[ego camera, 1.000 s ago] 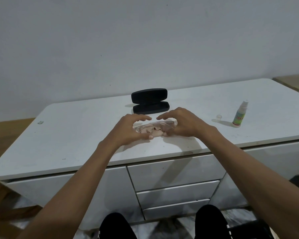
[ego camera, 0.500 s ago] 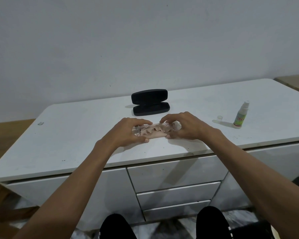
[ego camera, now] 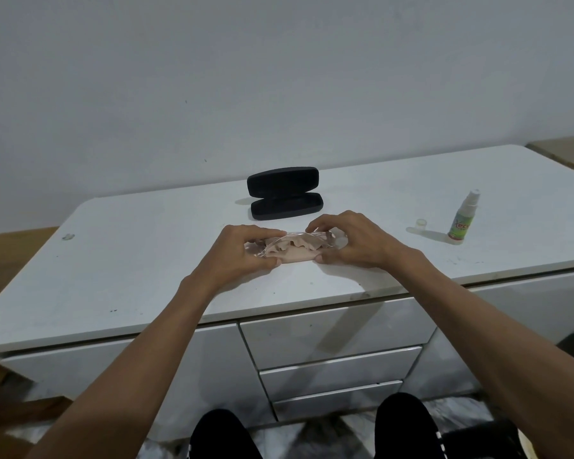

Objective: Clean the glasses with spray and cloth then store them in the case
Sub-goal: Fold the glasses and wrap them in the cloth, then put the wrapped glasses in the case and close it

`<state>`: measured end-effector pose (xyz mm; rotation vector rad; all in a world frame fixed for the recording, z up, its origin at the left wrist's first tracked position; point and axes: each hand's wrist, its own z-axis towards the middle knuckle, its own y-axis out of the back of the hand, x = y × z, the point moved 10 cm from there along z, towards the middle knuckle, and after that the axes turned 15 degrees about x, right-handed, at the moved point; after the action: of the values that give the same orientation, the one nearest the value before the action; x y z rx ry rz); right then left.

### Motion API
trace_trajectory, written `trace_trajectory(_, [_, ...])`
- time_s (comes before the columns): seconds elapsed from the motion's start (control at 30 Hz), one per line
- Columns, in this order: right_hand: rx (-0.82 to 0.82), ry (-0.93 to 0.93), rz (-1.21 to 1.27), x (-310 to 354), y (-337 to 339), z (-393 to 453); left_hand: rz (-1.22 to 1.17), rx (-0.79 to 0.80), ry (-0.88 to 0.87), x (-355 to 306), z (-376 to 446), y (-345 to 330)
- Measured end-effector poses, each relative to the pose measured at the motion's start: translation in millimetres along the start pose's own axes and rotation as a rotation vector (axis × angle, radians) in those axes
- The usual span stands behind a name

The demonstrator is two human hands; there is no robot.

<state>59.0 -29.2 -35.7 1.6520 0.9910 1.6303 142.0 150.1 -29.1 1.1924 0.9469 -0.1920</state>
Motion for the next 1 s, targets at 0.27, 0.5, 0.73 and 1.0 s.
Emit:
trace_trajectory(0.27, [-0.033,0.018,0.017,5,7,2,-0.062,-0.038,-0.011,1,2,7])
trace_trajectory(0.5, [-0.092,0.006,0.024,0,18,14,0.029,-0.059,-0.022,1,16,22])
trace_trajectory(0.73, [-0.12,0.003,0.089,-6,47,46,0.072,-0.073,-0.01,3,53,50])
trace_trajectory(1.0, [-0.149,-0.001,0.038,-30,51,86,0.122,-0.067,-0.011,30,91,55])
